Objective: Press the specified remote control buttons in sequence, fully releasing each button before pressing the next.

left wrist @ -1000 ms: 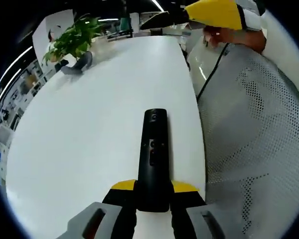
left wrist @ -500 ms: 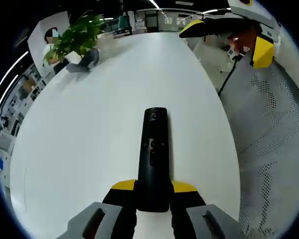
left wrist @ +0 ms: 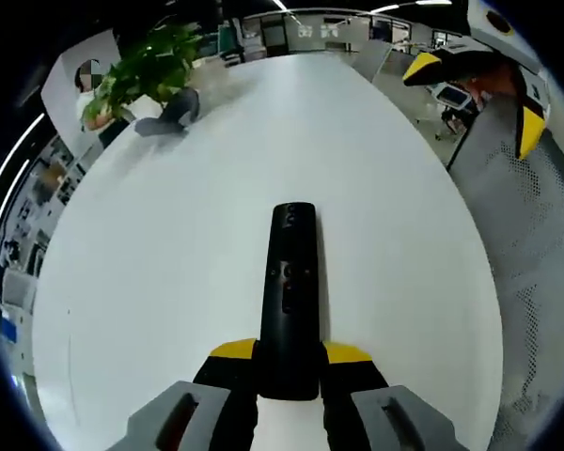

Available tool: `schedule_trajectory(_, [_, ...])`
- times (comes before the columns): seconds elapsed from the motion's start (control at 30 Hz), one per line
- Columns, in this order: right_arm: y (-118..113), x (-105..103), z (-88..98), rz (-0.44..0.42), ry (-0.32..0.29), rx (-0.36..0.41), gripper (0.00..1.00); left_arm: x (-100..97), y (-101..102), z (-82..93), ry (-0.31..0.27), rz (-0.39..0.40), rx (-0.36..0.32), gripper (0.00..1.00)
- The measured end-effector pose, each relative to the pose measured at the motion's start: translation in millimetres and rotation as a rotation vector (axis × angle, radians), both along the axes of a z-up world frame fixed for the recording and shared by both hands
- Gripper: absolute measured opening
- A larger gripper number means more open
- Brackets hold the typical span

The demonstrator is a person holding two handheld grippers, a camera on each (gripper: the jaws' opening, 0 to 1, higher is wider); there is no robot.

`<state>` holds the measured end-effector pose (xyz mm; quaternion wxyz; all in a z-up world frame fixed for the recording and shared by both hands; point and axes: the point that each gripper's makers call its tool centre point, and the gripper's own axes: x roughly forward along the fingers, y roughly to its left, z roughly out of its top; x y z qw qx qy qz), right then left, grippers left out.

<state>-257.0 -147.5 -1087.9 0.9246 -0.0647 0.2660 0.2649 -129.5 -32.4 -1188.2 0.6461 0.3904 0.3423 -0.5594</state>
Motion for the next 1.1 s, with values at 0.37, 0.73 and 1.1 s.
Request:
schedule_trajectory(0.37, [1.6, -1.8, -4.9, 0.013, 0.027, -0.008, 0.60, 48.6, 9.2, 2.8, -0.044, 0.019, 0.027, 0.24])
schedule_trajectory(0.73, [0.4, 1.4, -3.8, 0.006, 0.008, -0.015, 0.69, 91.0, 13.7, -0.9, -0.042, 0.036, 0.058, 0.24])
schedule_trajectory(1.1, [-1.2, 4.0, -6.6, 0.004, 0.007, -0.041, 0.79, 131.2, 20.2, 2.7, -0.073, 0.033, 0.106, 0.24])
